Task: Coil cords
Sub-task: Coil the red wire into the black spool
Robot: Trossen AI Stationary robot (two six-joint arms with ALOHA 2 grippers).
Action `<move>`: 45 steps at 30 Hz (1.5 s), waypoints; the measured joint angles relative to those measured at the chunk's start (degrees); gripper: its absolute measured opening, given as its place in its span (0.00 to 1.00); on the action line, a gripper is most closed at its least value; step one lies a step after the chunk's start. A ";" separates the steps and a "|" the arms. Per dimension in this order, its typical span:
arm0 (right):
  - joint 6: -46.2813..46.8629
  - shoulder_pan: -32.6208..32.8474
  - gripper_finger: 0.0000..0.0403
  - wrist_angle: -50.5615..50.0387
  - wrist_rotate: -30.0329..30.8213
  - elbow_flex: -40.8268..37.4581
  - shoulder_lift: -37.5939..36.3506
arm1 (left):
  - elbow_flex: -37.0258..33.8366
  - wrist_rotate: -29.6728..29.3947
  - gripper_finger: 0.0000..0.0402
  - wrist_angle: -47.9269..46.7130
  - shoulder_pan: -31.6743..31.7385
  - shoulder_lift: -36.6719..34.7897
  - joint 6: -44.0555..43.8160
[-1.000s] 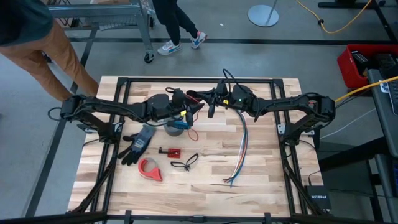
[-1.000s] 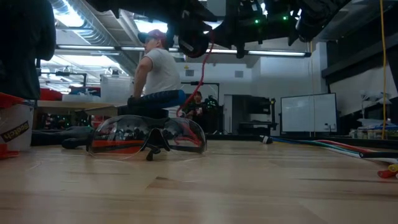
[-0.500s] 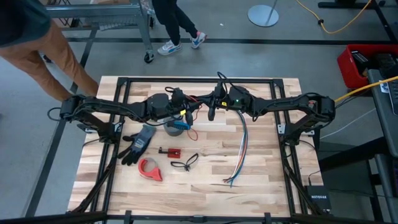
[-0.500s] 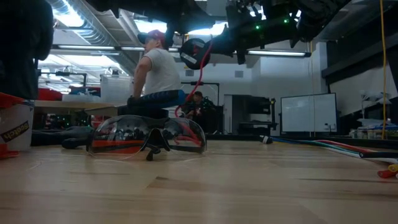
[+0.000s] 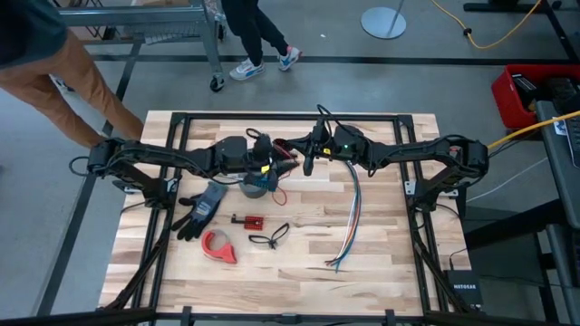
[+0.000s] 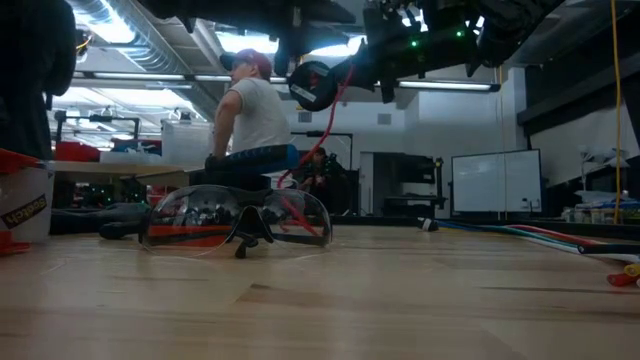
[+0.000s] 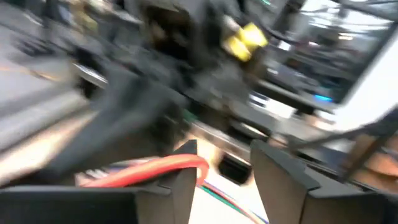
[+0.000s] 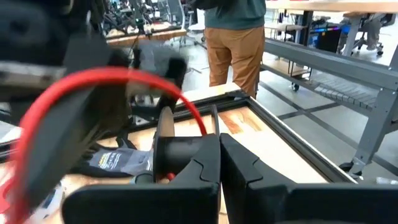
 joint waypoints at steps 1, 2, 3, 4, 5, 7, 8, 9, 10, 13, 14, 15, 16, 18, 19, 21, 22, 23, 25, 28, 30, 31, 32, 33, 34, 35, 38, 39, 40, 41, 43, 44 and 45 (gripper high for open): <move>-0.01 0.00 0.00 0.52 0.00 -0.02 0.00 | 0.00 2.50 0.38 -0.37 0.03 0.00 -1.79; -0.06 0.00 0.00 0.92 0.04 -0.02 0.00 | 0.00 4.81 0.39 -0.81 0.03 -0.01 -3.54; -0.21 0.00 0.00 1.11 0.03 -0.02 0.00 | 0.00 6.99 0.40 -1.36 0.06 -0.20 -4.87; -0.40 0.00 0.00 1.12 -0.03 -0.04 0.00 | 0.00 8.87 0.40 -2.22 0.06 -0.50 -5.80; -0.49 0.00 0.00 1.13 -0.07 -0.04 0.00 | 0.00 10.42 0.40 -3.11 0.10 -0.67 -6.48; -0.57 0.00 0.00 1.15 -0.03 -0.04 0.00 | 0.00 12.95 0.40 -4.69 0.14 -1.41 -6.65; -0.57 0.00 0.00 1.24 -0.08 -0.04 0.00 | 0.00 14.61 0.39 -5.29 0.14 -1.59 -6.66; -0.57 0.02 0.00 1.47 -0.09 -0.04 0.00 | 0.00 16.48 0.39 -5.76 0.12 -1.94 -6.70; -0.57 0.00 0.00 1.54 -0.11 -0.04 0.00 | 0.00 18.55 0.39 -6.72 0.10 -2.34 -6.72; -0.56 0.02 0.00 1.45 -0.16 -0.04 0.00 | 0.00 22.17 0.39 -9.37 0.27 -3.88 -6.78; -0.55 0.00 0.00 1.49 -0.11 -0.04 0.00 | 0.00 22.20 0.39 -10.69 0.47 -4.54 -7.16; -0.55 0.00 0.00 1.61 -0.01 -0.04 0.00 | 0.00 21.98 0.39 -12.47 0.77 -5.31 -8.02; -0.54 0.00 0.00 1.65 0.00 -0.04 0.00 | 0.00 21.04 0.39 -14.68 1.08 -5.99 -8.81; -0.50 0.00 0.00 1.87 0.02 -0.04 0.00 | 0.00 18.27 0.39 -20.13 1.85 -7.17 -10.50; -0.50 0.00 0.00 1.93 0.02 -0.04 0.00 | 0.00 16.54 0.39 -22.89 2.30 -7.76 -11.06; -0.50 0.00 0.00 2.37 0.04 -0.04 0.00 | 0.00 12.34 0.39 -27.93 3.09 -8.94 -12.69; -0.48 0.00 0.00 2.56 0.04 -0.04 0.00 | 0.00 10.08 0.39 -29.87 3.45 -9.56 -13.09; -0.48 0.00 0.00 2.68 0.04 -0.04 0.00 | 0.00 8.24 0.39 -31.75 3.79 -9.98 -13.23; -0.48 0.00 0.00 2.91 0.04 -0.04 0.00 | 0.00 5.91 0.39 -34.44 4.30 -10.56 -13.29; -0.44 -0.02 0.00 3.47 0.04 -0.04 0.00 | 0.00 5.26 0.39 -36.75 4.82 -10.81 -12.84; -0.42 -0.02 0.00 3.91 0.03 -0.04 -0.08 | 0.00 5.24 0.39 -38.05 5.06 -10.91 -12.17; -0.42 -0.01 0.00 3.70 -0.02 -0.04 -0.26 | 0.00 5.24 0.39 -38.63 5.07 -10.93 -11.57; -0.42 -0.02 0.00 3.67 -0.32 -0.04 -0.42 | 0.00 5.17 0.39 -39.53 5.08 -10.93 -11.02; -0.42 -0.02 0.00 3.58 -0.86 -0.04 -0.76 | 0.00 5.15 0.39 -40.60 5.08 -10.93 -10.52; -0.42 -0.02 0.00 3.23 -1.31 -0.04 -1.18 | 0.00 5.13 0.39 -41.41 5.07 -10.93 -9.81; -0.42 -0.02 0.00 3.21 -1.66 -0.04 -1.59 | 0.00 5.12 0.39 -42.37 5.06 -10.93 -9.21; -0.46 0.00 0.00 0.91 -2.99 -0.04 -3.48 | 0.00 4.87 0.39 -45.96 5.06 -10.93 -6.87; -0.77 0.00 0.00 -0.54 -2.99 -0.04 -4.22 | 0.00 4.38 0.39 -46.79 5.06 -10.93 -6.18; -1.17 0.00 0.00 -2.04 -3.02 -0.04 -5.03 | 0.00 3.64 0.39 -47.41 5.06 -10.93 -5.22; -1.28 -0.02 0.00 -3.61 -3.05 -0.04 -5.81 | 0.00 2.75 0.39 -47.43 5.06 -10.93 -4.28; -1.32 -0.02 0.00 -6.43 -4.22 -0.04 -7.39 | 0.00 1.03 0.39 -46.68 4.95 -10.93 -1.37; -1.35 -0.02 0.00 -7.80 -5.07 -0.04 -8.08 | 0.00 0.13 0.39 -45.75 4.86 -10.93 0.12; -1.35 -0.04 0.00 -8.91 -6.33 -0.02 -8.69 | 0.00 -0.58 0.39 -44.29 4.80 -10.93 1.63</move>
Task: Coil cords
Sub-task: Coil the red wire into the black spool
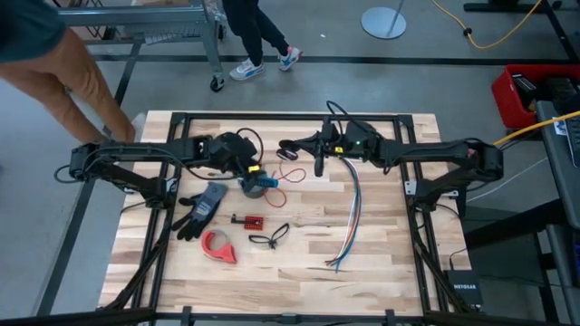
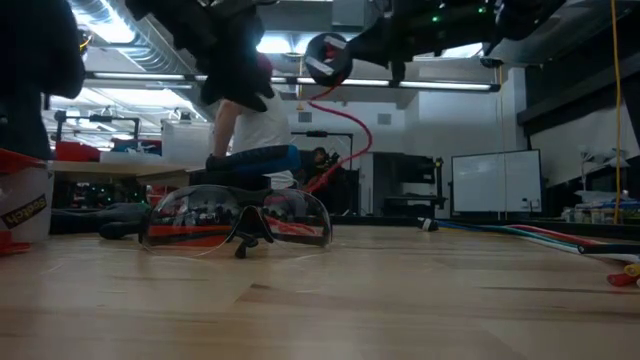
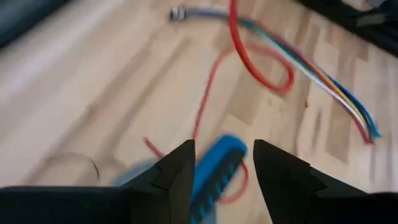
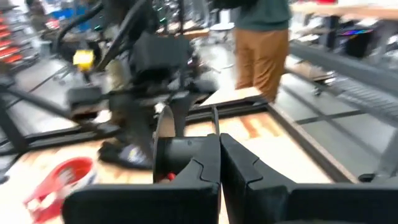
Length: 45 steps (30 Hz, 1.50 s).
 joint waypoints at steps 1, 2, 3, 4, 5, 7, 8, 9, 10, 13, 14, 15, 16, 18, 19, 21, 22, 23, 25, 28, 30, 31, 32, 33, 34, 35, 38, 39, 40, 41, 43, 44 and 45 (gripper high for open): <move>-0.01 0.02 0.00 -1.21 -1.44 0.03 -0.47 | 0.00 -0.54 0.39 2.07 -0.02 0.00 1.70; -0.01 0.02 0.00 -2.13 -2.99 0.03 -0.85 | 0.00 -0.80 0.39 4.19 -0.02 0.00 3.49; -0.01 0.02 0.00 -2.94 -4.64 0.03 -1.10 | 0.00 -0.83 0.39 6.15 -0.02 0.01 5.15; 0.00 0.02 0.00 -3.88 -6.25 0.03 -1.31 | 0.00 -0.83 0.39 7.76 -0.02 0.00 6.52; 0.04 0.02 0.00 -4.80 -7.69 0.03 -1.47 | 0.00 -0.84 0.39 9.20 -0.02 0.01 7.70; 0.04 0.02 0.00 -6.00 -9.71 0.03 -1.52 | 0.00 -0.82 0.39 11.35 -0.02 0.00 9.45; 0.04 0.03 0.00 -6.50 -10.54 0.03 -1.52 | 0.00 -0.84 0.39 12.14 -0.02 0.00 9.86; 0.05 0.04 0.00 -6.85 -11.33 0.03 -1.52 | 0.00 -0.84 0.39 12.72 -0.02 0.00 10.06; 0.04 0.04 0.00 -6.92 -12.01 0.03 -1.52 | 0.00 -0.85 0.39 13.17 -0.02 0.00 10.29; -0.01 0.02 0.00 -6.81 -13.44 0.03 -1.52 | 0.00 -0.84 0.39 14.47 -0.02 0.00 10.95; -0.07 0.02 0.00 -6.78 -13.98 0.03 -1.52 | 0.00 -0.84 0.39 14.71 -0.02 0.00 10.95; -0.07 0.03 0.00 -6.61 -14.46 0.03 -1.52 | 0.00 -0.82 0.39 15.22 -0.02 0.02 10.98; -0.09 0.04 0.00 -6.40 -14.66 0.03 -1.52 | 0.00 -0.76 0.39 15.97 -0.02 0.04 11.01; -0.09 0.04 0.00 -6.33 -14.68 0.03 -1.54 | 0.00 0.24 0.39 17.77 -0.26 0.11 10.99; -0.09 0.04 0.00 -6.36 -14.68 0.03 -1.54 | 0.00 0.84 0.39 18.53 -0.30 0.11 10.99; -0.09 0.04 0.00 -6.29 -14.68 0.03 -1.54 | 0.00 2.30 0.39 20.07 -0.73 0.15 10.99; -0.10 0.04 0.00 -6.01 -14.68 0.03 -1.54 | 0.00 2.74 0.39 20.69 -1.00 0.15 10.99; -0.12 0.04 0.00 -5.61 -14.68 0.03 -1.54 | 0.00 2.98 0.39 21.03 -1.30 0.15 11.05; -0.12 0.04 0.00 -4.54 -14.68 0.03 -1.54 | 0.00 3.08 0.39 21.51 -1.87 0.15 11.06; -0.12 0.04 0.00 -2.26 -14.70 0.03 -1.54 | -0.02 3.07 0.39 21.58 -2.44 0.39 10.99; -0.12 0.04 0.00 -1.19 -14.68 0.03 -1.52 | 0.00 3.05 0.39 21.54 -2.56 0.60 10.95; -0.12 0.04 0.00 -0.59 -14.70 0.03 -1.52 | -0.02 3.05 0.39 21.54 -2.56 0.77 10.93; -0.12 0.04 0.00 0.00 -14.70 0.03 -1.52 | 0.00 3.05 0.39 21.88 -2.56 1.05 10.91; -0.11 0.04 0.00 0.51 -14.70 0.03 -1.52 | 0.00 3.05 0.39 22.24 -2.56 1.16 10.90; -0.07 0.04 0.00 0.89 -14.99 0.03 -1.52 | 0.00 3.05 0.39 22.66 -2.56 1.28 10.91; -0.03 0.04 0.00 1.09 -15.56 0.03 -1.52 | 0.00 3.06 0.39 23.29 -2.56 1.62 11.13; -0.01 0.07 0.00 1.23 -16.21 0.03 -1.52 | 0.00 3.05 0.39 24.21 -2.56 1.92 11.32; -0.01 0.08 0.00 1.22 -16.21 0.03 -1.52 | 0.00 3.05 0.39 24.17 -2.56 1.92 11.32; 0.02 0.09 0.00 1.21 -16.21 0.03 -1.52 | 0.00 3.05 0.39 24.21 -2.56 1.92 11.31; 0.02 0.09 0.00 1.21 -16.21 0.03 -1.52 | 0.00 3.05 0.39 24.20 -2.56 1.92 11.30; 0.04 0.09 0.00 1.42 -16.21 0.03 -1.50 | 0.00 3.06 0.39 24.15 -2.56 1.92 11.31; 0.04 0.09 0.00 1.87 -16.21 0.03 -1.49 | 0.00 3.05 0.39 24.00 -2.56 1.92 11.30; 0.06 0.09 0.00 2.27 -16.21 0.03 -1.48 | 0.00 3.05 0.39 23.96 -2.56 1.98 11.31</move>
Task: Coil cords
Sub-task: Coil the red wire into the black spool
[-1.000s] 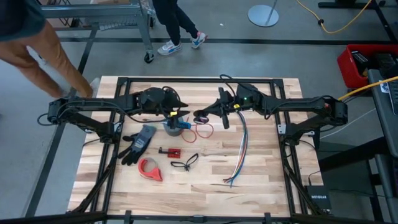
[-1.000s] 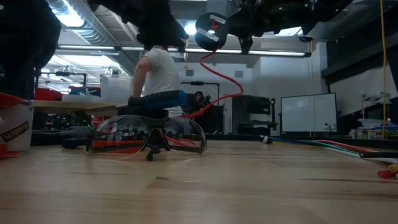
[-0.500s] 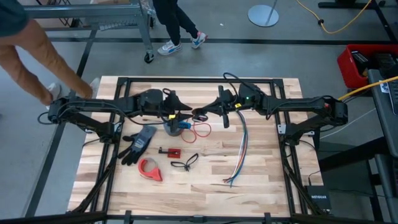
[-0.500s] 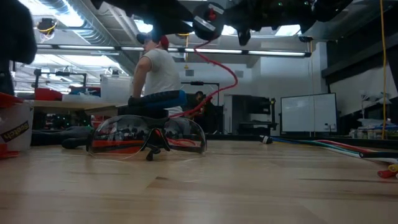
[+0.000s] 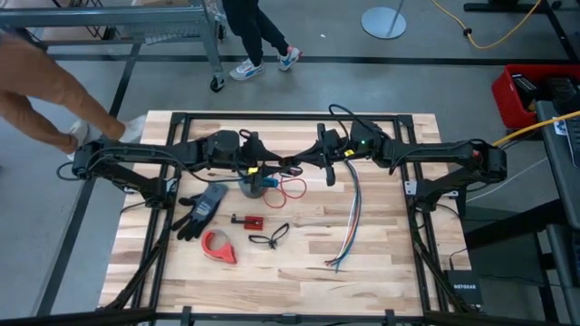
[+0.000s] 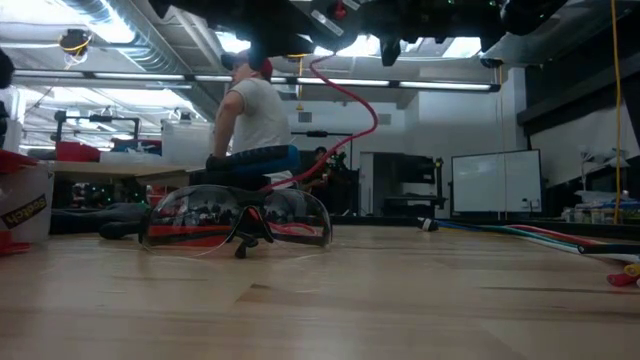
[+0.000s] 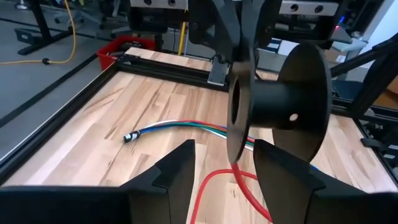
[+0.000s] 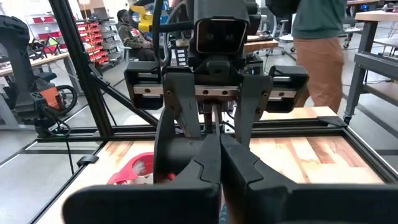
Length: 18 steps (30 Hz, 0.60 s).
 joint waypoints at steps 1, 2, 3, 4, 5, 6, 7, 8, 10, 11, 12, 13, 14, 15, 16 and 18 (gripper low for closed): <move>0.00 0.00 0.00 0.30 0.00 0.00 0.01 | 0.00 0.00 0.39 0.34 0.00 0.24 0.02; 0.00 0.00 0.00 0.55 0.00 0.00 0.01 | 0.00 0.00 0.39 0.35 0.00 0.38 0.10; 0.00 0.00 0.00 0.58 0.00 0.00 0.01 | 0.00 0.00 0.39 0.16 0.00 0.66 0.12; 0.00 0.00 0.00 0.51 0.00 0.00 0.01 | 0.00 0.00 0.39 0.46 0.00 1.13 0.05; 0.00 0.00 0.00 0.53 0.00 0.00 0.03 | 0.00 0.00 0.39 0.71 0.00 1.39 -0.22; 0.00 0.00 0.00 0.49 0.00 0.00 0.05 | 0.00 0.00 0.39 0.47 0.00 1.61 -0.45; 0.00 0.00 0.00 0.51 0.00 0.00 0.05 | 0.00 0.00 0.39 0.69 0.00 2.00 -0.36; 0.00 0.00 0.00 0.51 0.00 0.00 0.05 | 0.00 0.00 0.39 1.01 0.00 2.27 -0.03; 0.00 0.00 0.00 0.49 0.00 0.00 0.05 | -0.02 -0.01 0.39 2.00 0.00 2.88 0.33; 0.00 0.00 0.00 0.49 0.00 0.00 0.05 | -0.02 0.00 0.39 3.21 0.00 3.07 0.96; 0.00 0.00 0.00 0.45 0.00 0.00 0.07 | -0.02 0.00 0.39 3.96 0.00 3.09 1.52; 0.00 0.00 0.00 0.40 0.00 0.00 0.07 | -0.02 0.00 0.39 4.58 0.00 3.08 1.77; 0.02 0.00 0.00 0.42 0.02 0.00 0.07 | -0.02 0.01 0.39 5.31 0.00 3.06 2.10; 0.03 0.00 0.00 0.35 0.00 0.00 0.07 | -0.02 0.02 0.39 5.46 0.00 3.04 2.65; 0.03 0.00 0.00 0.20 0.01 0.00 0.07 | -0.02 0.02 0.39 5.52 0.00 3.00 2.93; 0.03 -0.04 0.00 -0.01 0.02 0.00 0.07 | -0.02 0.02 0.39 5.42 0.00 2.98 2.99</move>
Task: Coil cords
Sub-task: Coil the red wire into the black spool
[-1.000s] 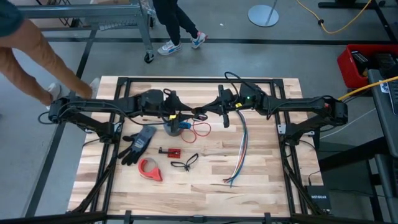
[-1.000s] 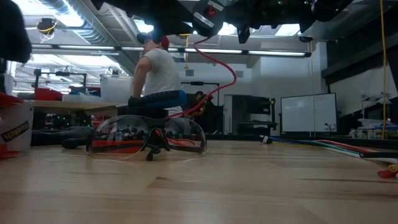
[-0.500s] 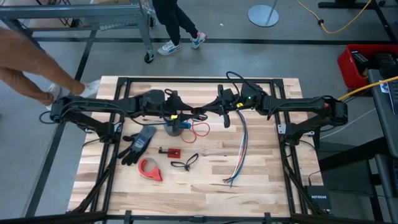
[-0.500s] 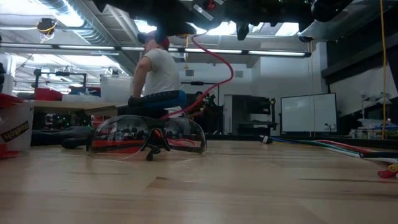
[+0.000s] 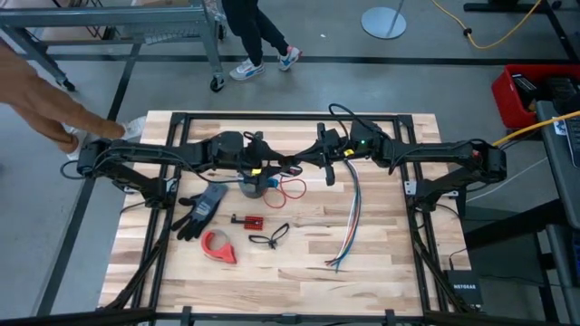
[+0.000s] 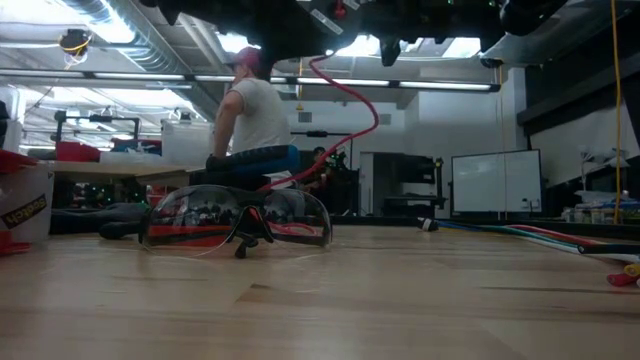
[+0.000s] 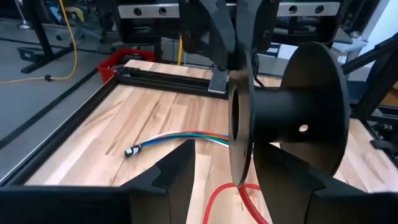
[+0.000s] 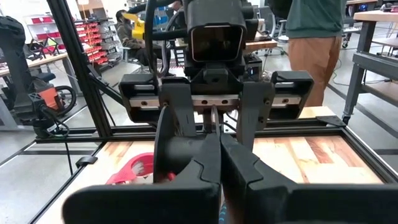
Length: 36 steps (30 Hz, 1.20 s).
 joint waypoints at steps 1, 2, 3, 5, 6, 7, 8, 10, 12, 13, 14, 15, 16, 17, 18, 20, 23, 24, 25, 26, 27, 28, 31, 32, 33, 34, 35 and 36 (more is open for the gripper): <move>0.00 0.00 0.00 0.03 -0.01 0.00 0.00 | 0.00 0.00 0.39 0.05 0.00 -0.02 0.00; 0.00 0.00 0.00 0.14 0.00 0.00 0.00 | 0.00 0.00 0.38 0.04 0.00 -0.05 0.01; 0.00 0.00 0.00 0.14 0.00 0.00 0.00 | 0.00 0.00 0.37 0.04 0.00 -0.07 0.01; 0.00 0.00 0.00 -0.04 0.00 0.00 0.00 | 0.00 0.02 0.34 0.01 0.00 -0.07 0.01; 0.00 0.00 0.00 -0.12 0.01 0.00 0.00 | 0.00 0.02 0.32 0.01 0.00 -0.07 0.01; -0.02 0.00 0.00 -0.25 0.02 0.00 0.00 | 0.00 0.02 0.29 0.02 0.00 -0.07 -0.01; -0.02 0.00 0.00 -0.56 0.03 0.00 0.00 | 0.00 0.03 0.27 0.01 0.00 -0.07 0.01; -0.02 -0.03 0.00 -1.40 0.07 0.02 0.00 | -0.02 0.07 0.21 -0.24 0.00 -0.07 -0.01; -0.02 -0.02 0.00 -2.05 0.07 0.02 0.00 | -0.02 0.08 0.16 -1.03 0.00 -0.07 0.00; -0.04 -0.02 0.00 -2.29 0.07 0.02 0.00 | -0.02 0.09 0.13 -1.49 0.00 -0.07 -0.02; -0.13 -0.02 0.00 -2.60 0.07 0.02 0.00 | -0.02 0.08 0.11 -1.74 0.00 -0.07 -0.05; -0.17 -0.02 0.00 -2.82 0.06 0.02 0.00 | -0.02 0.06 0.09 -1.97 0.00 -0.07 -0.18; -0.17 -0.02 0.00 -3.09 0.04 0.02 0.00 | -0.02 0.04 0.08 -2.23 0.00 -0.09 -0.28; -0.19 -0.02 0.00 -3.40 0.08 0.02 0.00 | -0.02 0.02 0.06 -2.50 0.00 -0.11 -0.30; -0.20 -0.02 0.00 -3.61 0.27 0.02 0.00 | -0.02 0.02 0.05 -2.63 0.02 -0.11 -0.31; -0.20 -0.02 0.00 -3.69 0.59 0.02 0.00 | -0.02 -0.02 0.03 -2.49 0.01 -0.11 -0.30; -0.20 -0.02 0.00 -3.98 0.67 0.02 0.00 | -0.02 -0.02 0.01 -2.48 0.01 -0.13 -0.32; -0.20 -0.02 0.00 -4.09 0.68 0.02 0.00 | -0.02 0.00 0.01 -2.52 0.00 -0.13 -0.33; -0.20 -0.02 0.00 -4.16 0.69 0.02 0.00 | -0.02 0.00 0.01 -2.54 0.00 -0.13 -0.27; -0.20 0.00 0.00 -4.18 0.70 0.02 0.00 | -0.02 0.00 0.01 -2.52 0.00 -0.13 0.00; -0.20 0.00 0.00 -4.22 0.72 0.02 0.00 | -0.02 -0.01 0.00 -2.52 -0.02 -0.13 0.20; -0.22 0.00 0.00 -4.33 0.74 0.02 0.00 | -0.02 -0.02 0.00 -2.52 -0.11 -0.13 0.26; -0.22 0.00 0.01 -4.39 0.72 0.02 0.00 | -0.02 -0.09 0.00 -2.54 -0.29 -0.13 0.30; -0.22 0.00 0.02 -4.39 0.74 0.02 0.00 | -0.02 -0.09 0.00 -2.52 -0.28 -0.13 0.32; -0.22 0.00 0.03 -4.40 0.76 0.02 0.00 | -0.02 -0.07 0.00 -2.51 -0.28 -0.13 0.30; -0.22 0.00 0.05 -4.45 0.92 0.02 0.00 | -0.02 -0.08 0.00 -2.51 -0.28 -0.13 0.30; -0.17 0.00 0.06 -4.62 1.08 0.02 0.00 | -0.02 -0.09 0.00 -2.31 -0.28 -0.13 0.31; -0.15 0.00 0.07 -4.79 1.46 -0.02 0.00 | -0.02 -0.13 0.00 -1.97 -0.28 -0.13 0.41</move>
